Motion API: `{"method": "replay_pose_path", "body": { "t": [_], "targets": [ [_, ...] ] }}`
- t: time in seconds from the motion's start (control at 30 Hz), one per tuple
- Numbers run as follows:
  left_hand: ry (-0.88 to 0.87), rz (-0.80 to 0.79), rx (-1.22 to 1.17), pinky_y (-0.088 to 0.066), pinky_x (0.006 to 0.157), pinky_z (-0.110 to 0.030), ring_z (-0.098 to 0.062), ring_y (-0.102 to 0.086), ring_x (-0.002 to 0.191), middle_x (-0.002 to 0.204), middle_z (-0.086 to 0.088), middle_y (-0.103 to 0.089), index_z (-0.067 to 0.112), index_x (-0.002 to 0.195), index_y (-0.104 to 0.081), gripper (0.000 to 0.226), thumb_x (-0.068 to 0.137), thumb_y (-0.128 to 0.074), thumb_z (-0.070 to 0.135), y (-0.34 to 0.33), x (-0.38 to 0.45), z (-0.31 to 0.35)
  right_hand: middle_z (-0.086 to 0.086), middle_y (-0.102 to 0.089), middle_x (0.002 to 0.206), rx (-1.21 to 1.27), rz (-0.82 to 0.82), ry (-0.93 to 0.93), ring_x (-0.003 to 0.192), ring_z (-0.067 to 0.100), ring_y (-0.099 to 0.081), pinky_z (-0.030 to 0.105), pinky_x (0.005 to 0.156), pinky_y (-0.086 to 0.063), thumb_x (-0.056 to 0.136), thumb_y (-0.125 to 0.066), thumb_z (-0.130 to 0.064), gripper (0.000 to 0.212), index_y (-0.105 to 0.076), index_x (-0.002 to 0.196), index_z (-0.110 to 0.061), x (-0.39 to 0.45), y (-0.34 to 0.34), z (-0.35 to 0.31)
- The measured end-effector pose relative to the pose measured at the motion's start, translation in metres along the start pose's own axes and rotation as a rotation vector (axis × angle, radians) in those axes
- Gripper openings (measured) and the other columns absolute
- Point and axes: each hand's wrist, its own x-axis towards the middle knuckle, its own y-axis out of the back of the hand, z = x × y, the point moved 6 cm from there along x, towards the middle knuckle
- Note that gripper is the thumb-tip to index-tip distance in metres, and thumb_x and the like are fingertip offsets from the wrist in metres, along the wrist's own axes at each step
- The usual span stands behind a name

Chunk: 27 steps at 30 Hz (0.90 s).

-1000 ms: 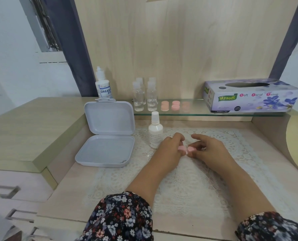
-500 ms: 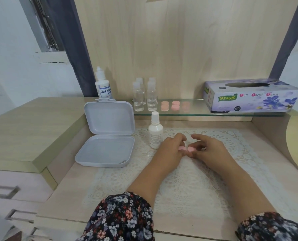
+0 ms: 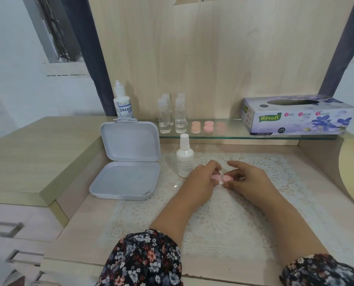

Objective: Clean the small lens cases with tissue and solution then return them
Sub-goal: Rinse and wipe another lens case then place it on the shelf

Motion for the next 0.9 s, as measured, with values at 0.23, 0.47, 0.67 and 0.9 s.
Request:
{"method": "replay_pose_path", "body": {
  "t": [0.23, 0.47, 0.67, 0.9],
  "targets": [
    [-0.014, 0.031, 0.061, -0.047, 0.092, -0.031, -0.016, -0.054, 0.105, 0.118, -0.004, -0.057, 0.021, 0.121, -0.049, 0.028, 0.095, -0.052, 0.009, 0.001, 0.0, 0.0, -0.014, -0.068, 0.102, -0.081, -0.017, 0.032, 0.091, -0.005, -0.058, 0.008, 0.068, -0.04, 0.087, -0.068, -0.018, 0.044, -0.057, 0.129, -0.026, -0.007, 0.001, -0.002],
    [0.01, 0.049, 0.013, -0.047, 0.092, -0.031, -0.016, -0.056, 0.103, 0.116, -0.002, -0.059, 0.02, 0.119, -0.051, 0.028, 0.093, -0.057, 0.012, 0.005, -0.004, 0.001, -0.014, -0.068, 0.097, -0.08, -0.005, 0.04, 0.089, -0.003, -0.06, 0.01, 0.069, -0.041, 0.085, -0.07, -0.019, 0.042, -0.059, 0.125, -0.028, -0.012, 0.002, -0.004],
    [0.006, 0.085, 0.001, -0.048, 0.091, -0.029, -0.015, -0.056, 0.102, 0.113, -0.003, -0.06, 0.016, 0.117, -0.053, 0.024, 0.093, -0.058, 0.013, 0.011, -0.009, 0.004, -0.012, -0.068, 0.097, -0.084, 0.028, 0.04, 0.086, -0.002, -0.058, 0.007, 0.065, -0.04, 0.085, -0.069, -0.016, 0.04, -0.061, 0.122, -0.029, -0.017, 0.004, -0.007],
    [-0.023, 0.195, 0.032, -0.049, 0.08, -0.03, -0.014, -0.055, 0.087, 0.096, -0.001, -0.061, 0.012, 0.105, -0.061, 0.016, 0.095, -0.049, 0.007, 0.024, -0.016, 0.007, -0.01, -0.064, 0.092, -0.014, 0.123, 0.043, 0.078, 0.004, -0.058, 0.012, 0.063, -0.043, 0.086, -0.066, -0.013, 0.036, -0.062, 0.117, -0.032, -0.021, 0.008, -0.013]
  ]
}}
